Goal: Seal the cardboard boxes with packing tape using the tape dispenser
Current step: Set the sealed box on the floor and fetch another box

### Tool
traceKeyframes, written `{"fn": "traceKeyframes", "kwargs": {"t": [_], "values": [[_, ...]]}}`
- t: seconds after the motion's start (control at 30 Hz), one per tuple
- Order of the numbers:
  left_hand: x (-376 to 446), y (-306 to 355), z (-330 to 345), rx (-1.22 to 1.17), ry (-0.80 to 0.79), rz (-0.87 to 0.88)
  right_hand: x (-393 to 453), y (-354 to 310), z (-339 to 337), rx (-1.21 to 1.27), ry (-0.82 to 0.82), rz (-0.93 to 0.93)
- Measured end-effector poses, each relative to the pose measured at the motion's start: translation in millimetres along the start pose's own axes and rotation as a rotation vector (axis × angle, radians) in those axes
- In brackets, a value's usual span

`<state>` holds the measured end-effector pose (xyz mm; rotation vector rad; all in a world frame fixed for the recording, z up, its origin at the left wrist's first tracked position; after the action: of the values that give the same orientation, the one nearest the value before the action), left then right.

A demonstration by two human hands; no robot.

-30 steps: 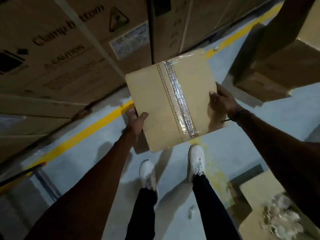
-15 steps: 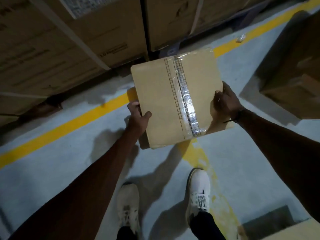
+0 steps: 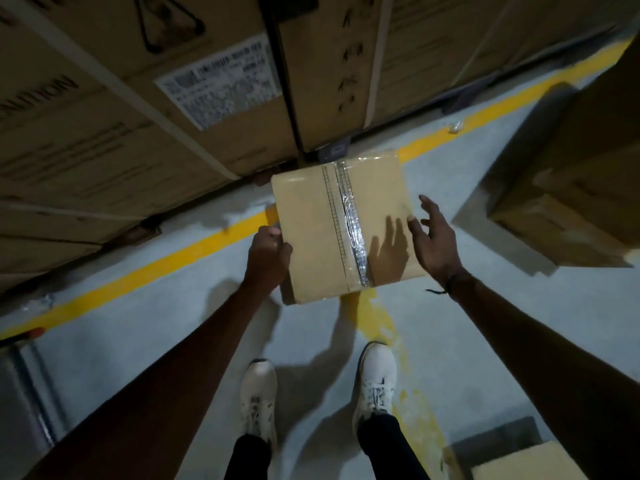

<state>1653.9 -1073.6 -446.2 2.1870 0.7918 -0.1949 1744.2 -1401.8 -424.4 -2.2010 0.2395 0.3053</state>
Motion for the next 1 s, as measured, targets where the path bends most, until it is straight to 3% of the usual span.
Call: {"fn": "traceKeyframes", "kwargs": {"t": [0.17,0.33,0.5,0.77,1.0], "values": [[-87.9,87.1,-91.5,-0.019,-0.043,0.139,-74.2,-111.7,-73.0,0.146,-0.013,-0.021],[-197.9,162.6,-198.1,-0.103,0.005,0.161,-150.0,-227.7,-148.2,0.172,-0.055,-0.108],[-298.5,191.2,-303.4,-0.171,0.078,0.159,-222.2,-317.3,-195.6,0.186,-0.115,-0.140],[-470.5,131.0,-450.7,-0.385,0.377,-0.004,-377.4,-398.2,-200.6,0.231,-0.228,-0.113],[-632.8,-2.9,-543.5,-0.623,0.755,-0.202,-558.1,-460.8,-99.3,0.225,-0.500,-0.272]]}}
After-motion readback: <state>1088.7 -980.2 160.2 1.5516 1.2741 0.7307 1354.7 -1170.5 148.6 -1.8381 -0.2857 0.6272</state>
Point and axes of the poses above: each hand's wrist, its own x-axis towards the middle knuckle, its own z-axis out of the palm, y = z × x, the point moved 6 cm from there along x, towards the middle knuckle, and after that the axes turned 6 degrees about y, right-handed, at the moved point
